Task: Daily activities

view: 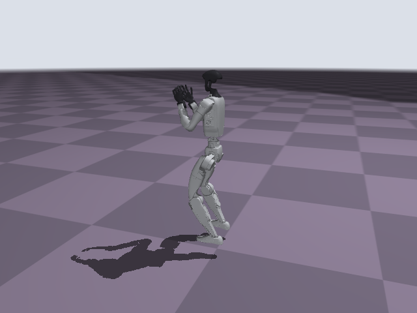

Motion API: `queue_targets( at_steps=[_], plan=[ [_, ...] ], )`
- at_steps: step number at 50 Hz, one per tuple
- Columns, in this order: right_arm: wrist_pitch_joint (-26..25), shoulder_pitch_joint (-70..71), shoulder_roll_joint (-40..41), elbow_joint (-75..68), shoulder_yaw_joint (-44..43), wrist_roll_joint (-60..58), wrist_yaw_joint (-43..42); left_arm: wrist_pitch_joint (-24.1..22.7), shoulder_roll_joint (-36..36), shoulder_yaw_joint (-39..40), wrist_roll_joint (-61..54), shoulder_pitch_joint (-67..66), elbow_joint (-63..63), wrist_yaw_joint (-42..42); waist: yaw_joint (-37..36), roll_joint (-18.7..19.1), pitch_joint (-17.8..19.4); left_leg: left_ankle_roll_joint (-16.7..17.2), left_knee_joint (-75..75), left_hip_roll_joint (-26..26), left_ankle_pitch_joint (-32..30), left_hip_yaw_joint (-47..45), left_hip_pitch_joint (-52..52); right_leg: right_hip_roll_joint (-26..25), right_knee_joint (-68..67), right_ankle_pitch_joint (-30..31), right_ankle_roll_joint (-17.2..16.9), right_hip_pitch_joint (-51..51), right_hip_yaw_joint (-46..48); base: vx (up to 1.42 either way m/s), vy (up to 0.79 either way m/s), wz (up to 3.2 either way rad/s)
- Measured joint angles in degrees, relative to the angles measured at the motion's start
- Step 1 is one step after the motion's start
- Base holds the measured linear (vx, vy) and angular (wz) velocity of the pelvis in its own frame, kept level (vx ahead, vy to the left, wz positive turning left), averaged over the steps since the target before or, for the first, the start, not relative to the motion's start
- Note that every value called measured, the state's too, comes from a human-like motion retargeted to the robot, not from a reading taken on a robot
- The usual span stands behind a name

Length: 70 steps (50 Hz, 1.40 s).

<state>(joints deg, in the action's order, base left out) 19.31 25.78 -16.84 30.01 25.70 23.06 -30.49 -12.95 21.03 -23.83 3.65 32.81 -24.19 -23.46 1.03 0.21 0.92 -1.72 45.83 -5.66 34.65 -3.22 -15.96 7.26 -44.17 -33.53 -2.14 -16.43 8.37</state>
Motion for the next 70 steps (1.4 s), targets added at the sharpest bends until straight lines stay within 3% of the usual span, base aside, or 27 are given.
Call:
queue_targets(
  at_steps=[8, 27, 58, 70],
  plan=[
    [2.95, 2.49, 5.79, 11.52, 2.26, 5.59, -3.86, 0.54, -3.86, -1.67, 0.71, 4.83, -6.69, -4.17, 0.6, 0.31, -0.85, -0.04, 1.06, -0.02, 0.9, -0.23, 1.15, 0.4, -0.75, 0.02, -0.8, 1.46, -0.03, 0.0, 0.0, 0.0],
    [5.04, 3.59, 4.12, 15.49, 1.68, 2.19, -10.08, -0.3, -4.65, -3.0, 1.43, 7.56, -8.8, -7.38, 1.1, 0.34, 1.02, 0.15, -0.57, 0.9, 0.78, 0.01, 1.93, 1.6, -0.29, 0.8, -1.54, 2.45, 1.12, 0.0, 0.0, 0.0],
    [6.32, 0.12, 0.99, 19.31, -2.43, -1.91, -7.65, -2.83, -6.61, -5.06, 5.89, 6.72, -10.74, -4.95, 1.06, -0.99, 1.9, 0.39, -2.48, 0.36, 1.72, -0.61, 1.48, 1.54, 0.99, 2.37, -2.25, 2.01, 1.97, 0.0, 0.0, 0.0],
    [2.86, -0.33, -5.19, 11.73, -1.26, -14.56, -0.49, -3.36, 1.09, -2.16, 7.81, -2.32, -3.36, 2.47, 1.45, -2.55, 2.5, -0.49, -5.02, 1.28, 2.31, -3.29, 2.07, 4.66, -4.97, 3.56, -3.31, -2.58, 2.84, 0.03, 0.0, -0.04]
  ],
)
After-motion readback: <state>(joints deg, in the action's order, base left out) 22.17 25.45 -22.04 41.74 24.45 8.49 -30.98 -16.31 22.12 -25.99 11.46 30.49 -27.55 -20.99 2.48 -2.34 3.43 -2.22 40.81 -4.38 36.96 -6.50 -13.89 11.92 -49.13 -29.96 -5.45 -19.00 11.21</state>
